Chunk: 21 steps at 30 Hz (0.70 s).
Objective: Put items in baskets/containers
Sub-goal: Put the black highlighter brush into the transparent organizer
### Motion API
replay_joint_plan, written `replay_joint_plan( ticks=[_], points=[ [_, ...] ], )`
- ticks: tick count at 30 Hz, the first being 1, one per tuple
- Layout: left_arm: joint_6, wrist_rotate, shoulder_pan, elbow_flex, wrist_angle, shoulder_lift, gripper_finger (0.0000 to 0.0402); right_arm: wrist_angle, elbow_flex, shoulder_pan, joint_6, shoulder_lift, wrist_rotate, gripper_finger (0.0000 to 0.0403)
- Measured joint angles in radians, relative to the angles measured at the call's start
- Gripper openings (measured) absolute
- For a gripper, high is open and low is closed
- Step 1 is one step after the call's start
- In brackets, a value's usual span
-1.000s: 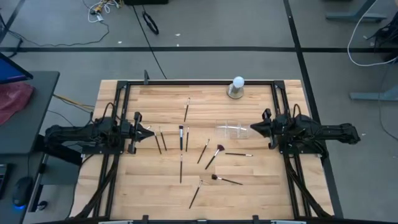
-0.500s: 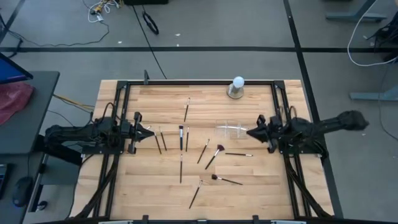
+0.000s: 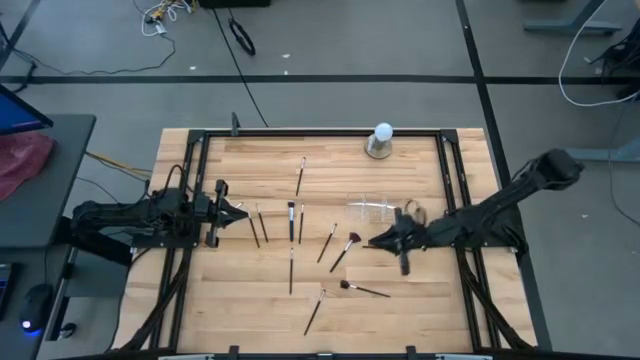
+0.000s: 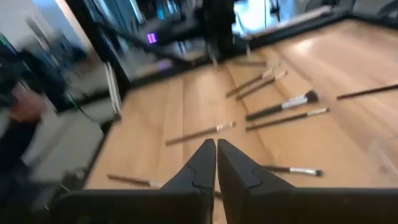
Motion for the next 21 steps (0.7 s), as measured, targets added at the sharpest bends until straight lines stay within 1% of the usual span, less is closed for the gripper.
replay_joint_plan(
  ticks=[2, 3, 5, 7, 9, 11, 13, 15, 18, 21],
  points=[
    [0.000, 0.000, 0.000, 0.000, 0.000, 0.000, 0.0026, -0.085, 0.077, 0.007, 0.020, 0.081, 0.000, 0.0021],
    [0.000, 0.000, 0.000, 0.000, 0.000, 0.000, 0.0025, -0.127, 0.112, 0.007, 0.064, 0.118, 0.000, 0.0023],
    [0.000, 0.000, 0.000, 0.000, 0.000, 0.000, 0.0025, -0.202, 0.173, 0.003, 0.185, 0.180, -0.008, 0.0032],
    [0.000, 0.000, 0.000, 0.000, 0.000, 0.000, 0.0025, -0.259, 0.223, -0.012, 0.312, 0.235, -0.055, 0.0051],
    [0.000, 0.000, 0.000, 0.000, 0.000, 0.000, 0.0025, -0.292, 0.258, -0.026, 0.406, 0.284, -0.132, 0.0079],
    [0.000, 0.000, 0.000, 0.000, -0.001, 0.000, 0.0025, -0.294, 0.291, -0.040, 0.465, 0.338, -0.201, 0.0115],
    [0.000, 0.000, 0.000, 0.000, -0.002, 0.000, 0.0025, -0.305, 0.327, -0.057, 0.512, 0.389, -0.251, 0.0154],
    [-0.019, 0.000, 0.000, 0.000, -0.006, 0.000, 0.0025, -0.358, 0.382, -0.075, 0.569, 0.444, -0.284, 0.0187],
    [-0.043, 0.000, 0.000, 0.000, -0.006, 0.000, 0.0025, -0.544, 0.497, -0.093, 0.639, 0.524, -0.288, 0.0214],
    [-0.044, 0.000, 0.000, 0.000, -0.009, 0.000, 0.0025, -0.764, 0.622, -0.096, 0.705, 0.599, -0.225, 0.0216]
  ],
)
